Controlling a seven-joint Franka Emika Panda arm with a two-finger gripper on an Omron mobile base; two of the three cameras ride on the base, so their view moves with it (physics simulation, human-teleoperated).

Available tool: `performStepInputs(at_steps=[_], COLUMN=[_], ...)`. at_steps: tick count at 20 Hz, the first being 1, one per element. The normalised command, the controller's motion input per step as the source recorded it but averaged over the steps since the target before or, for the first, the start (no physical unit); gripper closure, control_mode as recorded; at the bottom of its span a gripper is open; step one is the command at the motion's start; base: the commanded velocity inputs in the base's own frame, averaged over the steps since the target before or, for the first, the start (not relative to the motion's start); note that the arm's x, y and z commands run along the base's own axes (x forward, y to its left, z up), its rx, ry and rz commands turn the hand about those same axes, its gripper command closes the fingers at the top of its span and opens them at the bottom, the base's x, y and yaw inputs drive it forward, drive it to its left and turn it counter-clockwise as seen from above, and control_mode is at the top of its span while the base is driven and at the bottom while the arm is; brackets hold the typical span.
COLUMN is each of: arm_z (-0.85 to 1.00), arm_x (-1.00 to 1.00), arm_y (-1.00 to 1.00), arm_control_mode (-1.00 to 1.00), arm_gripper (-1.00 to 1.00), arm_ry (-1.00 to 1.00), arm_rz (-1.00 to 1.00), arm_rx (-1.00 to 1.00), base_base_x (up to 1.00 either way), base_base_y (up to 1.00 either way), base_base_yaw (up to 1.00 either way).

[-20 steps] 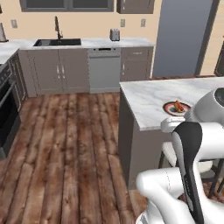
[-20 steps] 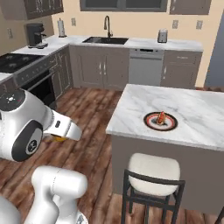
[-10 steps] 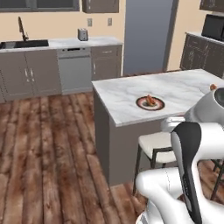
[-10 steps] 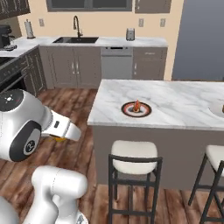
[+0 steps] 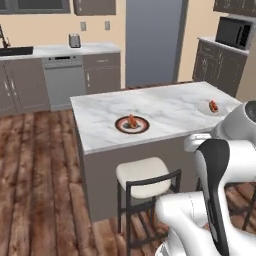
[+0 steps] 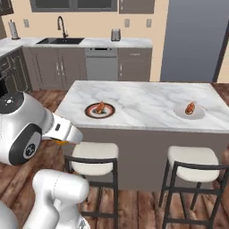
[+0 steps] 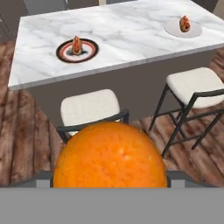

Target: Pick up the orange and peach from the fridge and place one fruit on each plate on the dining counter.

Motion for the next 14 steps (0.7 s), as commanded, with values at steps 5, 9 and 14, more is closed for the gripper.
performStepInputs(at_steps=[5, 9, 14], arm_z=[0.00, 0.00, 0.00], arm_x=[0.00, 0.00, 0.00], arm_y=[0.00, 0.00, 0.00], arm_control_mode=[1.00, 1.00, 1.00], arm_gripper=[1.00, 1.00, 1.00], arm_ry=[0.00, 0.00, 0.00], arm_rz=[0.00, 0.00, 0.00], arm_rx=[0.00, 0.00, 0.00], base_base_x=[0.41, 0.45, 0.48], base_base_y=[-0.97, -0.86, -0.60], base_base_yaw=[0.00, 0.00, 0.00])
